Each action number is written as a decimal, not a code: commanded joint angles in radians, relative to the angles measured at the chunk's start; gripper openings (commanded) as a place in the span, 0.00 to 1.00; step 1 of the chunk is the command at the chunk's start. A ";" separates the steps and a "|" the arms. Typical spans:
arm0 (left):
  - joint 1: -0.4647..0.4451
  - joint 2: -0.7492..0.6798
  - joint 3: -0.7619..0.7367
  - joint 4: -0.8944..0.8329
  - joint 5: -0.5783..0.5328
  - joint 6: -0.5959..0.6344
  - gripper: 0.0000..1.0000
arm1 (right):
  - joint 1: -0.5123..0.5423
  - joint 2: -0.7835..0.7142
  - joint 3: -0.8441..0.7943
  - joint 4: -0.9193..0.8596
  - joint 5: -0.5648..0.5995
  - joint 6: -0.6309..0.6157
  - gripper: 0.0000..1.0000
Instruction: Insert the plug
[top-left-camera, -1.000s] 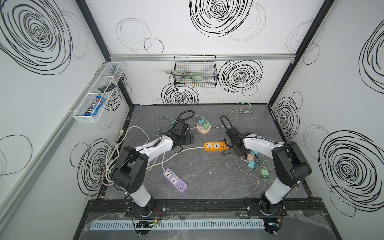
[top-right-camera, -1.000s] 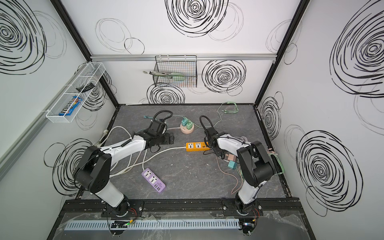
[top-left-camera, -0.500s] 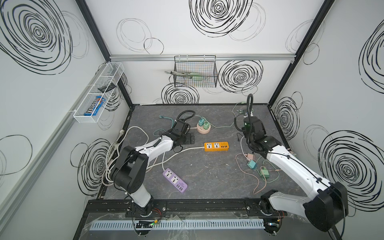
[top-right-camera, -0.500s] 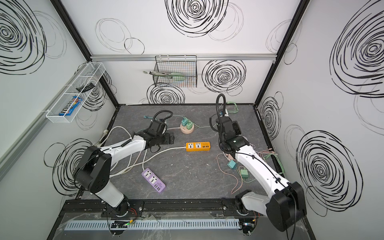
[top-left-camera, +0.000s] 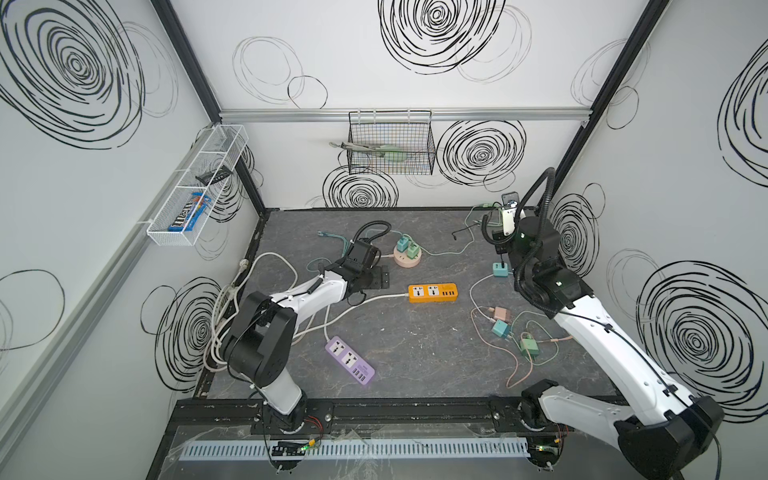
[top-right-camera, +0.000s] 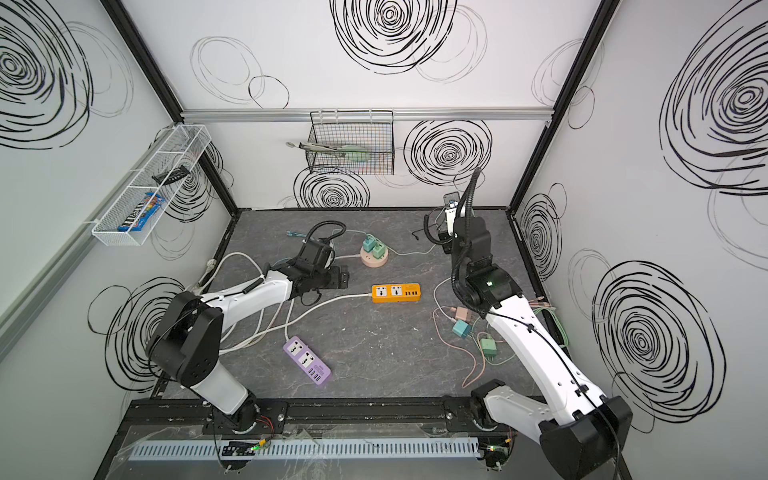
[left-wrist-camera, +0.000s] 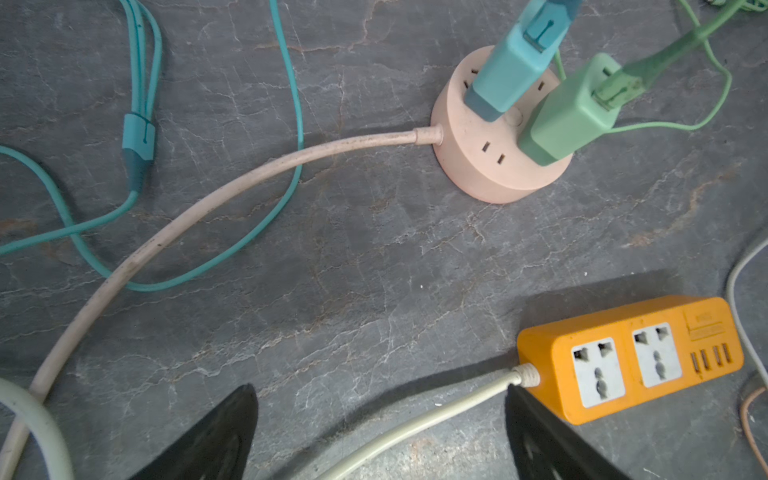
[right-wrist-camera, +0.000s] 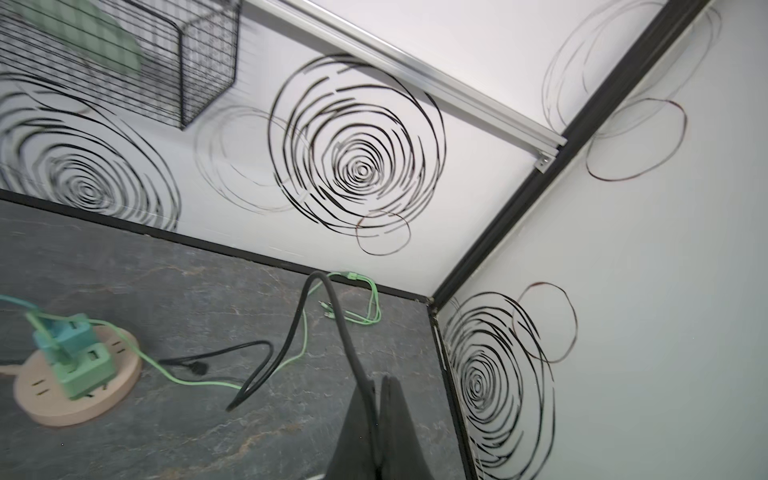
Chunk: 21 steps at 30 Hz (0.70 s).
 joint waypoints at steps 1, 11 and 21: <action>-0.005 -0.012 -0.002 0.017 0.007 0.009 0.96 | 0.031 -0.049 0.017 0.025 -0.195 0.033 0.00; -0.007 -0.090 -0.037 0.034 -0.023 -0.017 0.96 | 0.296 -0.041 -0.044 -0.070 -0.312 0.081 0.00; 0.005 -0.138 -0.080 0.047 -0.036 -0.034 0.96 | 0.499 0.048 -0.164 0.043 -0.587 0.121 0.00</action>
